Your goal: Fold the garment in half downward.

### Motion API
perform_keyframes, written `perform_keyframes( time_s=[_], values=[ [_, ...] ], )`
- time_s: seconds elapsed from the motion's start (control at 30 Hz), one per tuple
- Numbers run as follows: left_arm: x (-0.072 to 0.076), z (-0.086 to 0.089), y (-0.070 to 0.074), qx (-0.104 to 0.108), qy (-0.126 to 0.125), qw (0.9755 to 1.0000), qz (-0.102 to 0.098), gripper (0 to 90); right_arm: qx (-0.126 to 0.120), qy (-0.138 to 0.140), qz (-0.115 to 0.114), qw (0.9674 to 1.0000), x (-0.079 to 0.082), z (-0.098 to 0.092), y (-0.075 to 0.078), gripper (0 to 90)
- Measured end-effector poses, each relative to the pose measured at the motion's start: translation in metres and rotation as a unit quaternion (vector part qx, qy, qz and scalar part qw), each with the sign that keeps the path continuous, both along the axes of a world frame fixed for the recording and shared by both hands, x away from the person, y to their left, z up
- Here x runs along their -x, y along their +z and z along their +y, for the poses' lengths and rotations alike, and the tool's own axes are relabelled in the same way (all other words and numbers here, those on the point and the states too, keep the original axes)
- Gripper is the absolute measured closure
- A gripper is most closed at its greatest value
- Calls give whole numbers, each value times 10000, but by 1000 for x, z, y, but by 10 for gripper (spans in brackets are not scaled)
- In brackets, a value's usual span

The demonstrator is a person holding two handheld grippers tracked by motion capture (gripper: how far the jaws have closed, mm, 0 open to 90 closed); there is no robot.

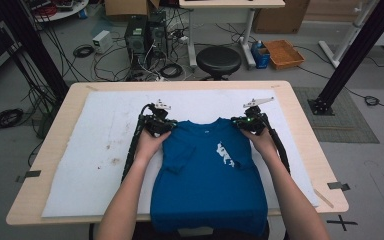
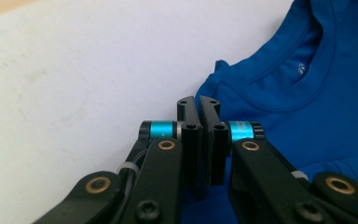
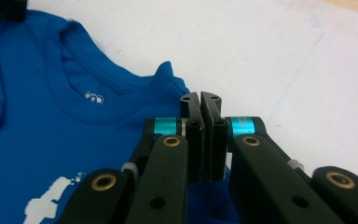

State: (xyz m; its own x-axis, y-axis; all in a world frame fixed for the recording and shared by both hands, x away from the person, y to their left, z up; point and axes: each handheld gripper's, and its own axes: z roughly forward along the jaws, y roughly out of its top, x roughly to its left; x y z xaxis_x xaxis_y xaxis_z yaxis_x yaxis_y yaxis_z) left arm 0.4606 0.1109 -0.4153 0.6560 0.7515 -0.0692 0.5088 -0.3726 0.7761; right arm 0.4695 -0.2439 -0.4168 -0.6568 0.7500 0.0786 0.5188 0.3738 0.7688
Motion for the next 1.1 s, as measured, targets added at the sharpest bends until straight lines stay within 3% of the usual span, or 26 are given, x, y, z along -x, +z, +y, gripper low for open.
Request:
perform_keyframes(
  time_s=[0.17,0.33,0.5,0.6,0.8,1.1],
  values=[
    [7,5,8,138,-175,9995,-212,874,-313,-62,-133,9994,4,-10,8,891],
    [30,10,23,298,-431,9972,-525,874,-421,70,-296,9986,23,-16,16,890],
    [63,14,36,352,-754,9933,-802,873,-559,294,-697,9956,60,-20,30,890],
    [80,17,39,368,-913,9915,-852,873,-521,446,-872,9938,83,-21,33,891],
    [118,19,39,308,-1239,9868,-998,873,-462,602,-1057,9915,122,-26,33,889],
    [166,21,27,263,-1676,9808,-965,872,-226,843,-1230,9886,178,-31,23,888]
  ],
)
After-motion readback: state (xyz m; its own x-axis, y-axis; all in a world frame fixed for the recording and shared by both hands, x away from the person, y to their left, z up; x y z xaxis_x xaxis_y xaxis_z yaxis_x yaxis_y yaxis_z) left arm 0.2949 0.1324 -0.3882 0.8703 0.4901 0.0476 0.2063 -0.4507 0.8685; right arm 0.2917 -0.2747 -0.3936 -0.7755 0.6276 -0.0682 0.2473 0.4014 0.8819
